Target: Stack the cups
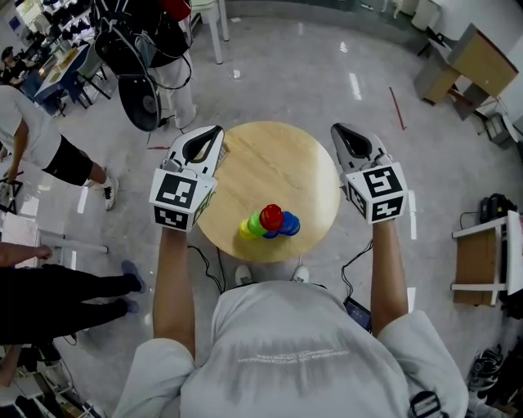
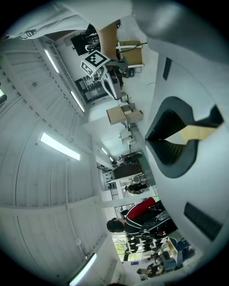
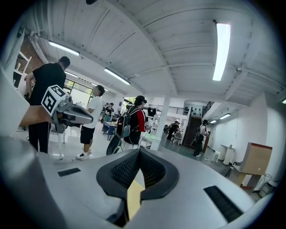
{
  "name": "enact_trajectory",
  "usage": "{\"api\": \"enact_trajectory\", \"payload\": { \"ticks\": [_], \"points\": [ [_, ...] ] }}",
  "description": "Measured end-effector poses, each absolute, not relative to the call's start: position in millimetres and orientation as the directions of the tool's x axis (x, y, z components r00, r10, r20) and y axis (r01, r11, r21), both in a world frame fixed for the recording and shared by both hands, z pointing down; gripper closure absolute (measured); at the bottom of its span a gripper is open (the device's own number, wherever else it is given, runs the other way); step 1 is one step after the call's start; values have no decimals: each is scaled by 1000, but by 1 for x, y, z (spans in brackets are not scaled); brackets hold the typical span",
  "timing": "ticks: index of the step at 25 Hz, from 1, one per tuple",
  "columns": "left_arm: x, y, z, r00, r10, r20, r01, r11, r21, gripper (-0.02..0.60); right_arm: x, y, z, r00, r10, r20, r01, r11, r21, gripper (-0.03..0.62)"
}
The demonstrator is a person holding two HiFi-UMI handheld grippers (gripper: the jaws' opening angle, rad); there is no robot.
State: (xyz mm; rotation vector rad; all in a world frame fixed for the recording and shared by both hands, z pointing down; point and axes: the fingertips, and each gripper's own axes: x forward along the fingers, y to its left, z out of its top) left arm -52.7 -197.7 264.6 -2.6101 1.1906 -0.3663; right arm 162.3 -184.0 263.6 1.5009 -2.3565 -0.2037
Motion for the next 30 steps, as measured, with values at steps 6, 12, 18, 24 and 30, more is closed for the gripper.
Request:
{"api": "enact_trajectory", "payload": {
  "ticks": [6,12,18,24,30],
  "points": [
    [-48,-191,240,656,-750,86,-676,-635,-375,561,159,-186,243,-389,-906,169,-847,424,322,566],
    [-46,-190,227,660,-749,62,-673,-626,-394,561,156,-188,236,-394,-905,159,-841,425,335,566],
    [-52,-189,223,659,-750,51,-674,-619,-402,561,146,-188,237,-403,-901,161,-831,433,349,566],
    [-51,-188,223,664,-746,43,-671,-620,-407,561,142,-187,240,-408,-898,164,-821,440,363,566],
    [-47,-186,221,669,-742,38,-667,-623,-409,561,145,-185,239,-406,-900,160,-820,436,371,566]
  ]
}}
